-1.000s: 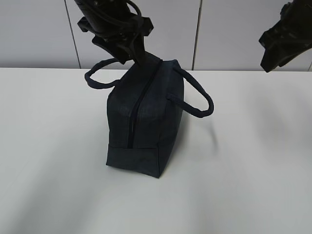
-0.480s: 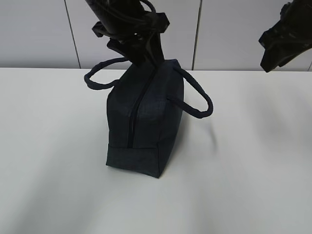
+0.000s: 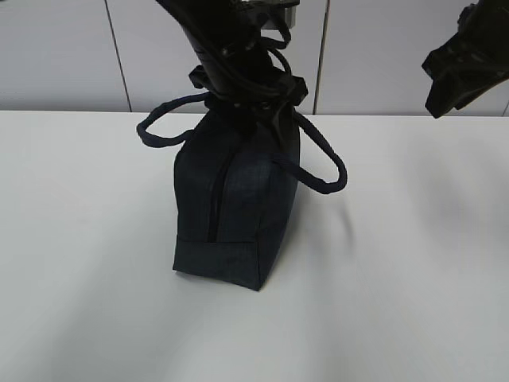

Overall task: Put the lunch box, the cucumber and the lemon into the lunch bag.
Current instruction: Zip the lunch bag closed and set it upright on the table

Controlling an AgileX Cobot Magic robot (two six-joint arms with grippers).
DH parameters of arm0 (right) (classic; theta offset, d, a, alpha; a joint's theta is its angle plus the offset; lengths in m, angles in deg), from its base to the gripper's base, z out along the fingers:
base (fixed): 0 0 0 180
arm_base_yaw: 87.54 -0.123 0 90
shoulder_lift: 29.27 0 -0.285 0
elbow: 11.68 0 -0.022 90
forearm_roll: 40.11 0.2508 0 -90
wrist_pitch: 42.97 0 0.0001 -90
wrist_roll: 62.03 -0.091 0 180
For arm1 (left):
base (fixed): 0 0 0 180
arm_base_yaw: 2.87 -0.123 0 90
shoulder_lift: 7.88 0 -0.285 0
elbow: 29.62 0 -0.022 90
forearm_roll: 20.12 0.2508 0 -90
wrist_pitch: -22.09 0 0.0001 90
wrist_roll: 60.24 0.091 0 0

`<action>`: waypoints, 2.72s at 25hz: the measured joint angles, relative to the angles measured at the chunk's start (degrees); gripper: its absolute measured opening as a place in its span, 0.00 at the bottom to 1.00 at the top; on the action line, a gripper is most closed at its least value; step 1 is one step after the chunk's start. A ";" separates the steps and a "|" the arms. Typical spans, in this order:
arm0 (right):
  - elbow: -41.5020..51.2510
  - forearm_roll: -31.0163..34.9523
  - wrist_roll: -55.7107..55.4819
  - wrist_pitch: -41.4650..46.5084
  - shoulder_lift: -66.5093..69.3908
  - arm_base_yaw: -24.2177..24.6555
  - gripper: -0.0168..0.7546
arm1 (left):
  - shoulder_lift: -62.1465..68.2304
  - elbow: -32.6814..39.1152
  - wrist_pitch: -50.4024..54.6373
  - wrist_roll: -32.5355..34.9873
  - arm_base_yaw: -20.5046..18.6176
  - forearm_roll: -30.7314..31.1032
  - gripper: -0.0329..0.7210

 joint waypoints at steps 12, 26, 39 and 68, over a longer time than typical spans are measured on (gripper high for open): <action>0.00 0.00 -0.42 0.00 0.00 0.00 0.38 | 8.05 -8.22 0.00 -1.54 1.91 6.71 0.25; 0.00 -4.51 -0.50 0.12 0.00 0.00 0.38 | 7.07 -8.70 0.83 17.56 1.91 4.89 0.04; 0.00 -7.47 -0.50 0.12 0.00 0.00 0.38 | 6.58 -8.70 1.11 41.55 2.27 4.86 0.04; 0.00 -8.01 -5.67 0.12 0.00 0.00 0.38 | 6.49 -8.70 0.48 53.45 4.16 4.75 0.55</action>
